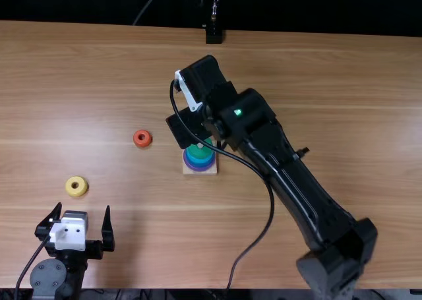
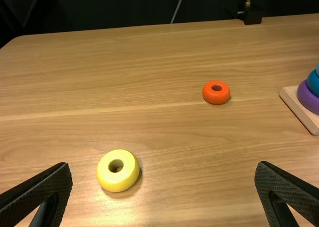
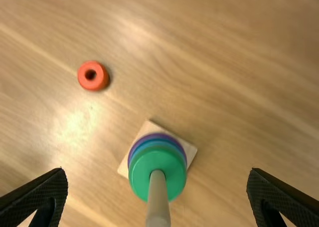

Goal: Build the Hanoi tower: stack the rings onto the peg from bottom to top in this color order: purple, dark blue, light blue, dark green, light green, yellow, orange.

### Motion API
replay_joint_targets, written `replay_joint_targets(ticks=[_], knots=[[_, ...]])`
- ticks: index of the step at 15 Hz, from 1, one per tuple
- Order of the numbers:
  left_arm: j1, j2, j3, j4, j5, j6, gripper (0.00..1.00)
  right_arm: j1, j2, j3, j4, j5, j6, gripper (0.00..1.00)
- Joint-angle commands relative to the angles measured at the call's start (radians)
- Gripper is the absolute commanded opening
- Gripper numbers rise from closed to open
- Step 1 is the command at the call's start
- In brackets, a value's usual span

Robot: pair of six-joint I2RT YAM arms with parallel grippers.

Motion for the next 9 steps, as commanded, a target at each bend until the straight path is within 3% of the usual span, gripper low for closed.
replay_joint_targets(ticks=[1,4,9], knots=[[0.01,-0.012,-0.105,-0.065,0.007,0.001,1.0,-0.036,-0.126,-0.114,0.084,0.0,0.007,1.0],[0.01,-0.012,-0.105,-0.065,0.007,0.001,1.0,-0.101,-0.258,-0.29,0.208,-0.002,0.007,1.0],[0.01,-0.012,-0.105,-0.065,0.009,0.001,1.0,-0.202,-0.432,-0.579,0.209,-0.004,0.005,1.0]])
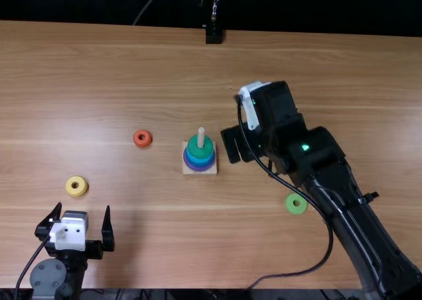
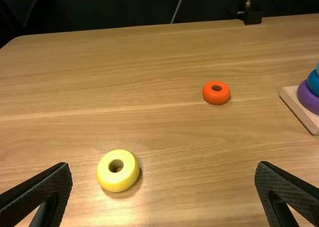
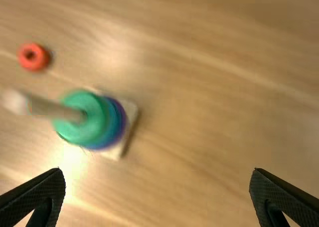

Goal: Build the Hanoi tower: stack the rings onto the peg from bottom to top in this color order: purple, dark blue, light blue, dark green, light green, yellow, orange.

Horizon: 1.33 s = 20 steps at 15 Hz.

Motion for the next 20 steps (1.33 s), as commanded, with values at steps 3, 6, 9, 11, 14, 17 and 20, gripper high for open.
replay_joint_targets(ticks=[3,6,9,11,14,17,20], knots=[[0.01,-0.012,-0.105,-0.065,0.009,0.001,1.0,-0.121,-0.115,-0.206,0.011,-0.004,0.005,1.0],[0.01,-0.012,-0.105,-0.065,0.007,0.001,1.0,-0.17,-0.158,-0.35,0.009,-0.009,0.009,1.0],[0.01,-0.012,-0.105,-0.065,0.007,0.001,1.0,-0.2,-0.165,-0.49,0.013,-0.002,0.059,1.0],[0.01,-0.012,-0.105,-0.065,0.007,0.001,1.0,-0.216,-0.165,-0.532,0.013,-0.002,0.07,1.0],[0.01,-0.012,-0.105,-0.065,0.009,0.001,1.0,-0.255,-0.164,-0.586,0.024,-0.002,0.07,1.0],[0.01,-0.012,-0.105,-0.065,0.009,0.001,1.0,-0.296,-0.161,-0.644,0.117,0.002,0.068,1.0],[0.01,-0.012,-0.105,-0.065,0.009,0.001,1.0,-0.324,-0.156,-0.677,0.224,0.003,0.066,1.0]])
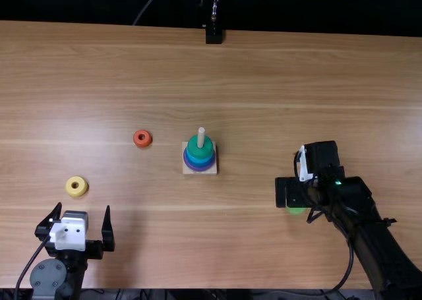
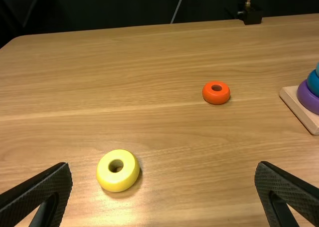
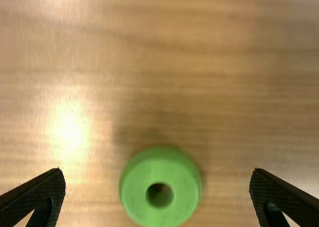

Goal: Build the Hanoi tower: stack the rings onto the peg from bottom to top in this color order: purple, dark blue, light blue, dark green, light green, yellow, orange.

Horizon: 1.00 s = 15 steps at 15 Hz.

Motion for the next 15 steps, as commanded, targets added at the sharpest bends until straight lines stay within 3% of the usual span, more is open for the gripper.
replay_joint_targets(ticks=[1,15], knots=[[0.01,-0.012,-0.105,-0.065,0.007,0.001,1.0,-0.014,-0.013,-0.026,0.01,0.008,0.008,1.0],[0.01,-0.012,-0.105,-0.065,0.009,0.001,1.0,-0.009,0.089,-0.077,0.003,0.003,0.014,1.0]])
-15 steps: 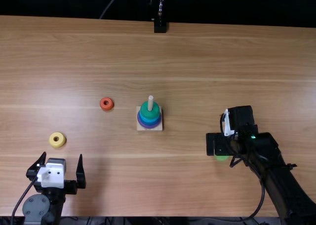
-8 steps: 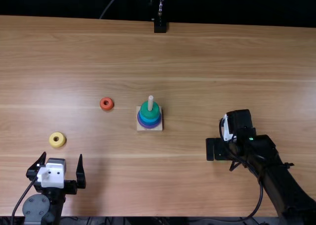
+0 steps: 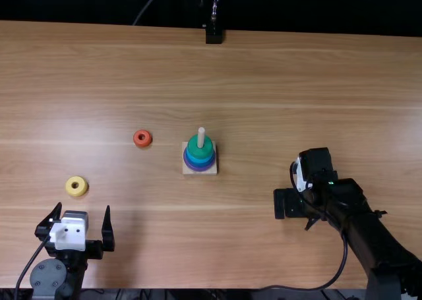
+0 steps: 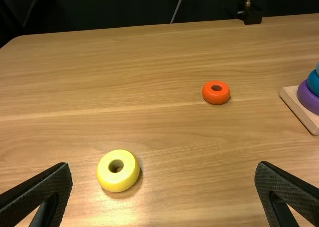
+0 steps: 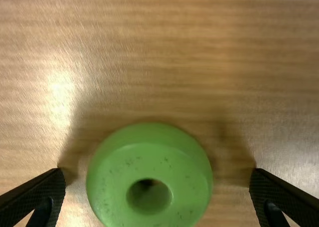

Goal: Build the Hanoi tower: stack the rings onto the peg from bottom to top in this color order: purple, dark blue, light blue, dark green, light green, yellow, orange.

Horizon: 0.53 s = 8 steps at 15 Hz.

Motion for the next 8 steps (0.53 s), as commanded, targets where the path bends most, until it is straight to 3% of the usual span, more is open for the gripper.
replay_joint_targets(ticks=[1,4,6,8], knots=[[0.01,-0.012,-0.105,-0.065,0.007,0.001,1.0,-0.005,0.009,-0.016,0.005,0.005,0.013,1.0],[0.01,-0.012,-0.105,-0.065,0.009,0.001,1.0,-0.005,0.01,-0.016,0.009,0.005,0.011,0.96],[0.01,-0.012,-0.105,-0.065,0.009,0.001,1.0,-0.005,0.01,-0.016,0.009,0.008,0.009,0.44],[0.01,-0.012,-0.105,-0.065,0.007,0.001,1.0,-0.003,0.009,-0.016,-0.002,0.008,0.009,0.26]])
